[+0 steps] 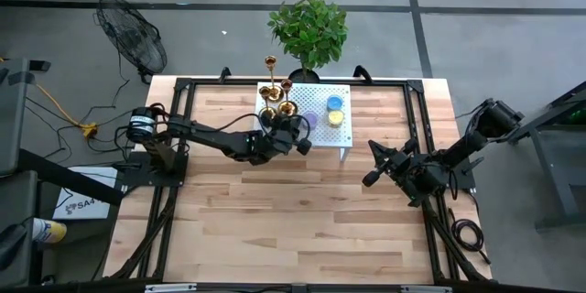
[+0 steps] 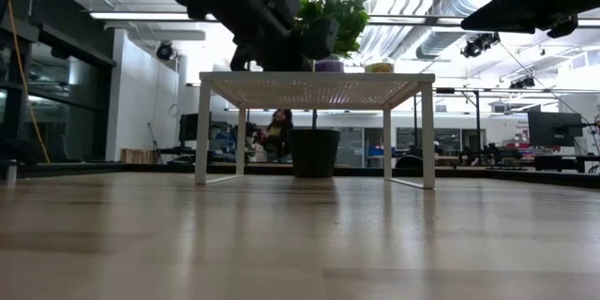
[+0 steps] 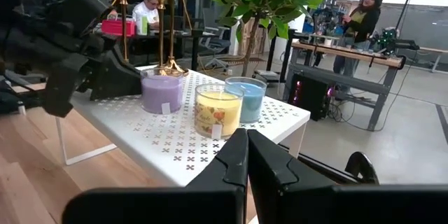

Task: Pick & Place candle stick holders
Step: Put the violet scented candle on the shelf

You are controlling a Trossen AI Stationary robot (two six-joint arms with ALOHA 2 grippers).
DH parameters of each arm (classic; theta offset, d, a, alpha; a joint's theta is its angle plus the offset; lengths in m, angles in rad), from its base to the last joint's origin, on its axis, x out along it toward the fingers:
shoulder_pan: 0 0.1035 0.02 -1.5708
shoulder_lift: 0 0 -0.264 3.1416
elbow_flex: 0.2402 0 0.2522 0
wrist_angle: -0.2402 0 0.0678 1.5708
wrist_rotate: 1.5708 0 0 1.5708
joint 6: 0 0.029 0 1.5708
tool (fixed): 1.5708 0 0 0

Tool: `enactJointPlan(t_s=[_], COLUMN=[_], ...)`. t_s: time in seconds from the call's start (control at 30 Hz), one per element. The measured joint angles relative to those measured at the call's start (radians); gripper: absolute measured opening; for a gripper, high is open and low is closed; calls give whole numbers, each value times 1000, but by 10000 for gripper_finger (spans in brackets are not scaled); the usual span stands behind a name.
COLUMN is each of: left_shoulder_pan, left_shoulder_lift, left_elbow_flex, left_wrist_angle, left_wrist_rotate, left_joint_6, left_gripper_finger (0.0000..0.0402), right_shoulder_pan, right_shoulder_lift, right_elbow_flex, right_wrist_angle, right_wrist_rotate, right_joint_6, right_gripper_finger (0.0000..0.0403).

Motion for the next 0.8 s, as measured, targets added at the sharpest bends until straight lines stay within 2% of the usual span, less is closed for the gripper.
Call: enactJointPlan(t_s=[0.6, 0.8], left_shoulder_pan=[1, 0], left_shoulder_lift=[-1, -1], left_elbow_flex=[0, 0], left_wrist_angle=[71, 64], left_wrist_rotate=[39, 96], left_joint_6=[-11, -11], left_gripper_finger=[17, 17], right_shoulder_pan=[0, 0], right_shoulder_lift=[0, 0], right_elbow_flex=[0, 0], right_wrist_angle=[0, 0], right_wrist_rotate=[0, 0], right_joint_6=[11, 11], right_gripper_finger=[0, 0])
